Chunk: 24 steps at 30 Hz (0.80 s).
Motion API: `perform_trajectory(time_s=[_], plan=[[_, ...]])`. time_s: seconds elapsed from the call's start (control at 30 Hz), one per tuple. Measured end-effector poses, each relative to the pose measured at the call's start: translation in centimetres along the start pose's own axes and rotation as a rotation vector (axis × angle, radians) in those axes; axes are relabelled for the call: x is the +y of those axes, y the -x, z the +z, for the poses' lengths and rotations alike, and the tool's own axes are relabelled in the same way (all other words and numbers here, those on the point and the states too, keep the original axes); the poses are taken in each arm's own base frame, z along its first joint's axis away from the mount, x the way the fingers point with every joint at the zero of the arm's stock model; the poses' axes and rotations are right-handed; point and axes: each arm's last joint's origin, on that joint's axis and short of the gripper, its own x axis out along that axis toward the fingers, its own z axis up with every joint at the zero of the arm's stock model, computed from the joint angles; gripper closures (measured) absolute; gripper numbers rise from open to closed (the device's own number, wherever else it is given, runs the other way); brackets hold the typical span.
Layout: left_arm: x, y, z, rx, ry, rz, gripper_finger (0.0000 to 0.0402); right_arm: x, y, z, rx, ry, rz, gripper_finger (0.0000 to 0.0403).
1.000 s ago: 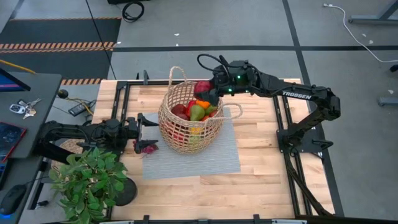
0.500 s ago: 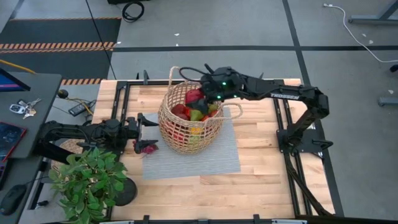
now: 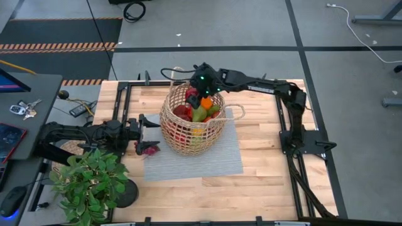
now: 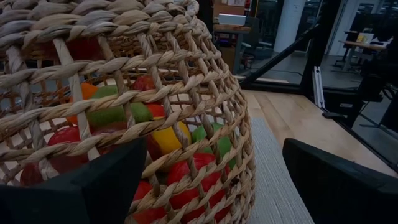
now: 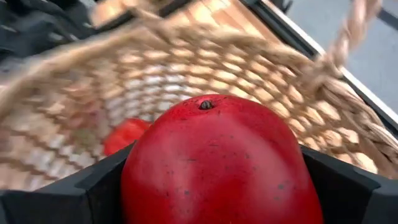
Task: Build produce basket
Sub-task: Put the red pomegranate into the brown basket
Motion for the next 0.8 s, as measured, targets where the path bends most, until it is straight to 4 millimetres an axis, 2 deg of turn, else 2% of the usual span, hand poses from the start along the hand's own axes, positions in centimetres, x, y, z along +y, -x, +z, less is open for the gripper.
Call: perform_trajectory(time_s=[0.13,0.23,0.57,0.8], plan=[[0.0,0.0,0.0,0.0,0.0,0.0,0.0015,-2.0,-2.0,-0.5,0.064,0.006,-0.023,0.0029],[0.0,0.0,0.0,0.0,0.0,0.0,0.0015,-2.5,-2.2,-0.8,0.094,0.039,-0.029,0.0029],[0.0,0.0,0.0,0.0,0.0,0.001,0.0015,-0.8,-2.2,-1.1,0.084,0.114,-0.024,0.0006],[0.0,0.0,0.0,0.0,0.0,0.0,0.0015,-0.3,-1.7,-1.0,0.073,0.136,-0.018,0.0004]])
